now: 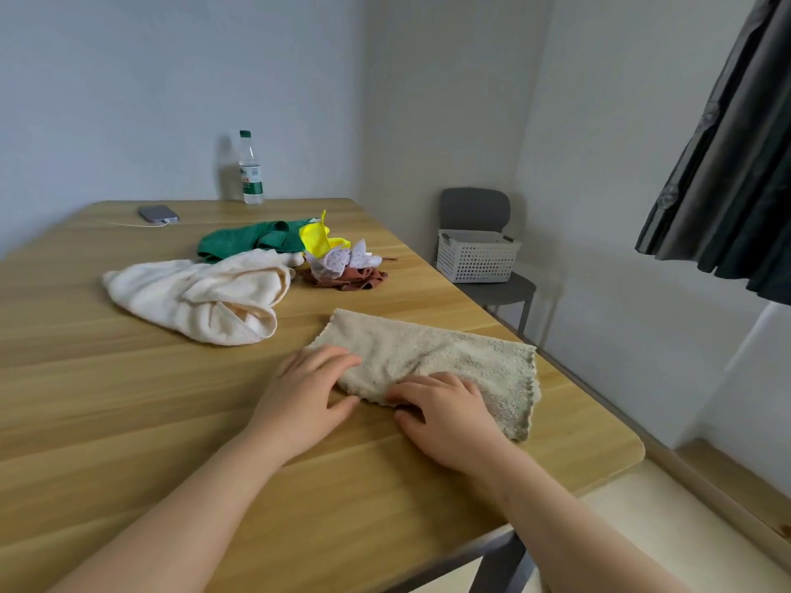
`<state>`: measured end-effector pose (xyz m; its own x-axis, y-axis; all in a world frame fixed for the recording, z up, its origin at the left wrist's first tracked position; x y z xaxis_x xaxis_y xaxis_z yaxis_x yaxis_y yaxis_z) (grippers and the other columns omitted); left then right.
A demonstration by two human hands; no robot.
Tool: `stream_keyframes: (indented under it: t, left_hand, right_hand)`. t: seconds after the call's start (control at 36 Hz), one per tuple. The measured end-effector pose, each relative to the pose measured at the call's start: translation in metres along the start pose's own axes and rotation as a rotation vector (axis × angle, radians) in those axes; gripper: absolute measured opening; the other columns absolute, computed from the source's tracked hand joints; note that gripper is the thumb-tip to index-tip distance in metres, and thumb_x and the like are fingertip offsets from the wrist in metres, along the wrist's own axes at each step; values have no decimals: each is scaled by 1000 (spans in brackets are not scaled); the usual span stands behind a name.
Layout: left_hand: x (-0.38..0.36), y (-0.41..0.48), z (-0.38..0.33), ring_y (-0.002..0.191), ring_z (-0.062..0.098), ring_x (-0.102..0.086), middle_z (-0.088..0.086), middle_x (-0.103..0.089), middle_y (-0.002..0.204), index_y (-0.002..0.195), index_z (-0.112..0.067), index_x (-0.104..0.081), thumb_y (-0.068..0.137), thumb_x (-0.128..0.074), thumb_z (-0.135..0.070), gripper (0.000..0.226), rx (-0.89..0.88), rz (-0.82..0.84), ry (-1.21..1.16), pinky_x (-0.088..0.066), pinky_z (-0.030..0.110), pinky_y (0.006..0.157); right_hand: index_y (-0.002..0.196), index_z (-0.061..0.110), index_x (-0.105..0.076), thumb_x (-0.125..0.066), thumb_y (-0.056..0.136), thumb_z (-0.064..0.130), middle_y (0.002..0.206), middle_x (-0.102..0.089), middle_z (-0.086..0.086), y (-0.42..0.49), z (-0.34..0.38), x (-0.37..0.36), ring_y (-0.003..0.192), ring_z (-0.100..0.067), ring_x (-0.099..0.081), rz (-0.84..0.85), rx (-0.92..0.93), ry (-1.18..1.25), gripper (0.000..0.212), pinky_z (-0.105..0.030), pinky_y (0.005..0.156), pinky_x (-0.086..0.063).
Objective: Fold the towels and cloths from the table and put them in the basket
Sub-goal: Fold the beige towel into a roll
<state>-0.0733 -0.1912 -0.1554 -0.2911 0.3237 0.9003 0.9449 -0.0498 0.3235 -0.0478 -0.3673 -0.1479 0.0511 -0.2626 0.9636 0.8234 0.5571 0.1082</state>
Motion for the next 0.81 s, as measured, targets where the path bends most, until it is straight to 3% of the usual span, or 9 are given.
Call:
stream_keyframes:
  t: [0.17,0.22,0.28,0.39,0.44,0.56,0.64,0.72,0.81]
  left_hand:
    - [14,-1,4,114,3,-48,-21,-59,120,112,-36,-59,91,-51,-32,23,-53,15,136,-18,23,110]
    - [23,-5,4,113,10,-48,-20,-61,109,110,-35,-59,92,-48,-29,22,-10,-16,169,-31,23,92]
    - [27,-5,6,100,14,-49,-18,-57,83,107,-33,-60,92,-48,-27,20,12,-82,132,-30,22,66]
    - [29,-5,12,66,14,-45,-16,-46,59,93,-20,-63,79,-64,-8,19,10,-248,64,-26,17,53]
    - [29,-4,14,58,11,-41,-13,-56,64,88,-19,-60,68,-69,1,29,-32,-287,101,-36,22,56]
    - [25,-4,14,94,5,-49,-21,-49,100,108,-31,-50,84,-56,-25,25,26,-21,66,-32,24,80]
    - [21,-5,14,110,2,-47,-23,-52,113,112,-37,-50,85,-56,-43,29,15,61,100,-33,25,94]
    - [17,-4,12,116,3,-44,-22,-50,121,117,-37,-49,89,-51,-42,29,34,65,127,-32,27,98]
    - [13,-3,11,119,5,-41,-20,-50,124,118,-37,-52,91,-48,-39,27,43,62,118,-33,28,102]
  right_hand:
    - [130,37,-48,-47,93,34,137,-46,18,-4,-5,3,127,-11,-37,-11,158,-5,38,-28,102,-25]
    - [134,35,-45,-45,94,35,140,-42,17,-6,-10,3,126,-12,-39,-75,134,-73,40,-27,101,-27]
    - [134,31,-45,-42,94,30,139,-44,14,-8,-16,5,124,-15,-42,-139,79,-154,40,-29,99,-29]
    - [131,28,-46,-44,90,20,132,-52,11,-7,-25,13,120,-18,-43,-180,-33,-282,42,-30,97,-28]
    - [131,28,-45,-46,90,18,133,-51,11,-7,-28,19,122,-17,-42,-221,-111,-295,43,-30,98,-27]
    - [138,24,-37,-51,90,29,141,-43,4,-9,-37,31,130,-22,-36,-317,-459,-57,50,-36,106,-28]
    - [134,18,-36,-49,89,45,137,-47,-5,-12,-48,34,128,-29,-38,-232,-693,53,55,-41,104,-29]
    - [126,16,-41,-48,90,48,127,-52,-7,-14,-53,31,124,-31,-38,-149,-756,111,49,-41,101,-29]
    - [112,16,-45,-53,89,34,103,-54,-5,-12,-52,29,117,-31,-42,-138,-770,180,30,-39,95,-30]
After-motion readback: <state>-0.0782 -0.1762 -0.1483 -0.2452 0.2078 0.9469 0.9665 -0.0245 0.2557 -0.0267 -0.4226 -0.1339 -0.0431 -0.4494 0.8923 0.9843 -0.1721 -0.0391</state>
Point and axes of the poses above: each hand's wrist, its own y-axis towards the middle knuckle, its own x-axis out of the back of the hand, z = x × y, the point moved 1 cm from there along y, towards the middle knuckle
